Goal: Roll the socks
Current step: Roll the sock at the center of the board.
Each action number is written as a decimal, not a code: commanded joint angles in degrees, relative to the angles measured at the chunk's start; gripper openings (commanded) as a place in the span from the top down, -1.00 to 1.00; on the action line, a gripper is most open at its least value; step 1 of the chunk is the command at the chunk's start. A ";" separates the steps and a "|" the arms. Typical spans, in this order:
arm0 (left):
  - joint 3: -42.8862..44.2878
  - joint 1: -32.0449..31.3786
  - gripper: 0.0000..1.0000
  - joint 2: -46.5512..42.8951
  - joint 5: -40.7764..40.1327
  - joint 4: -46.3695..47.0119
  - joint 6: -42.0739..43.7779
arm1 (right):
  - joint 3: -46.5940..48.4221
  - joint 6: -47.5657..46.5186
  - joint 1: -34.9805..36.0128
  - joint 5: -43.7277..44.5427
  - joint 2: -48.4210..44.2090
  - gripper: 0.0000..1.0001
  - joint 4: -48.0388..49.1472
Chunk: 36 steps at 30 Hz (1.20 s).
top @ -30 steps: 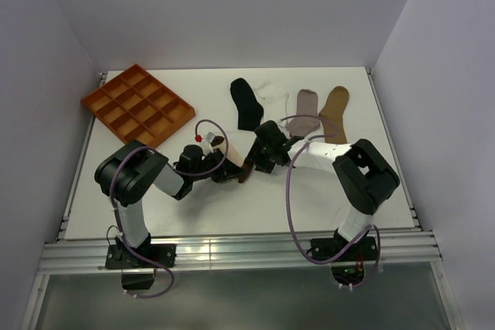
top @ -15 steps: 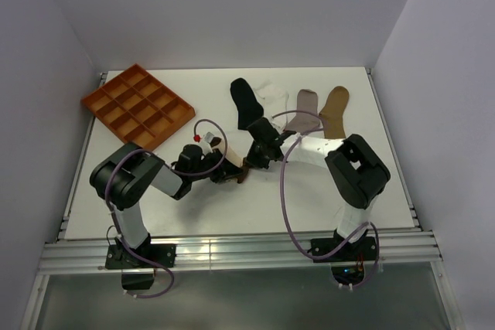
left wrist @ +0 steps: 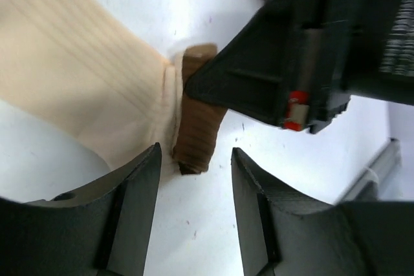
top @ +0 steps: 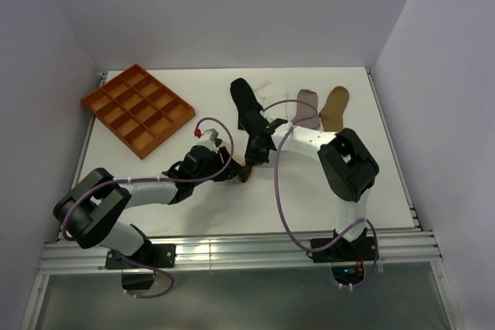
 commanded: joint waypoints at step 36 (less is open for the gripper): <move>17.36 -20.73 0.76 16.24 -35.09 -14.16 20.38 | 1.31 -2.54 -1.54 -4.64 1.37 1.00 -3.51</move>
